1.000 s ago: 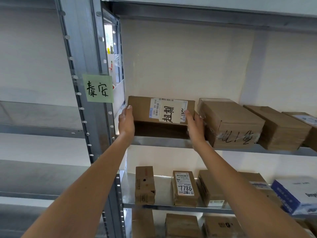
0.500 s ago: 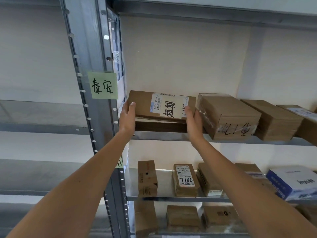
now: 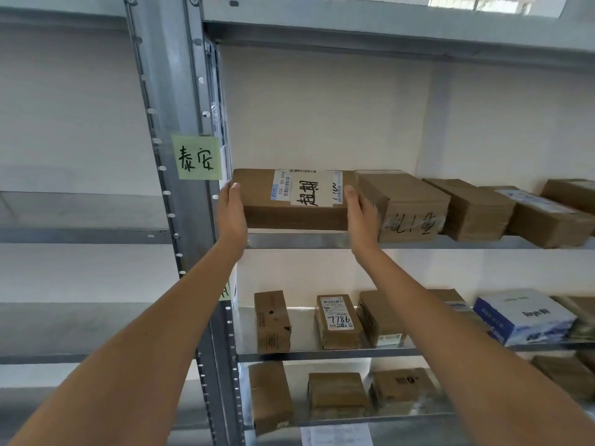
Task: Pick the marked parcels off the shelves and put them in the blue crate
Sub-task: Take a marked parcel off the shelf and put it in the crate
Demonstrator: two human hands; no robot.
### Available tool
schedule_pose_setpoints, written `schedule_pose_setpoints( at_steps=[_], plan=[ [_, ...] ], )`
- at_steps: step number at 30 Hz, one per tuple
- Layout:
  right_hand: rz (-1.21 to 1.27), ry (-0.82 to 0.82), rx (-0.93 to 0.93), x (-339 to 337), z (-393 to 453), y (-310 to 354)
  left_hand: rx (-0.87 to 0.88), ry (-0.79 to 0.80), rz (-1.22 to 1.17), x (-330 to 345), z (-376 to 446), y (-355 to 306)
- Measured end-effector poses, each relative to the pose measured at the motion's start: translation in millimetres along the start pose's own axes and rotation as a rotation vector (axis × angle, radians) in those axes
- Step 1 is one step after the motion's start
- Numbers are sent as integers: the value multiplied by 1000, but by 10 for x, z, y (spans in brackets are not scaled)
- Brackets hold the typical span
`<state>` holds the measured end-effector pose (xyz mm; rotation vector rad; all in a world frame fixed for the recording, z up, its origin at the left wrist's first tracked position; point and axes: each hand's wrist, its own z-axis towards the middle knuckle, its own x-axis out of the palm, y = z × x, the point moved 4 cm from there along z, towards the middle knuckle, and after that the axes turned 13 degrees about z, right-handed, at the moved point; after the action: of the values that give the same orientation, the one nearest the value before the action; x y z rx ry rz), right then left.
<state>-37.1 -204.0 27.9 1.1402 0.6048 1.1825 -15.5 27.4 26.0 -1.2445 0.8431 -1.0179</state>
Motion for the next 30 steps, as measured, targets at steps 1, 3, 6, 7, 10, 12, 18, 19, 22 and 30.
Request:
schedule_pose_setpoints(
  at_steps=[1,3,6,7,10,12,18,19,22,30],
  plan=[
    [-13,-2,-9,-12,-30,61,3,1,-10,-8,-57,-33],
    [0,-13,-12,-52,-86,166,16,3,-13,0,-165,-92],
    [77,-30,-13,-137,-176,276,31,-9,4,3,-334,-166],
    [91,-34,-7,-171,-223,306,27,-15,5,1,-389,-180],
    [129,-50,-3,-311,-369,355,28,-55,7,1,-592,-224],
    [149,-69,2,-427,-502,397,48,-95,8,21,-791,-277],
    [168,-123,34,-918,-950,503,72,-100,8,183,-1391,-299],
    [166,-135,42,-1023,-1020,524,70,-97,1,232,-1471,-289],
    [161,-220,30,-1377,-1176,555,33,-71,-20,445,-1706,-259],
    [70,-447,10,-2323,-1275,642,-5,88,-18,1291,-2157,-59]
  ],
)
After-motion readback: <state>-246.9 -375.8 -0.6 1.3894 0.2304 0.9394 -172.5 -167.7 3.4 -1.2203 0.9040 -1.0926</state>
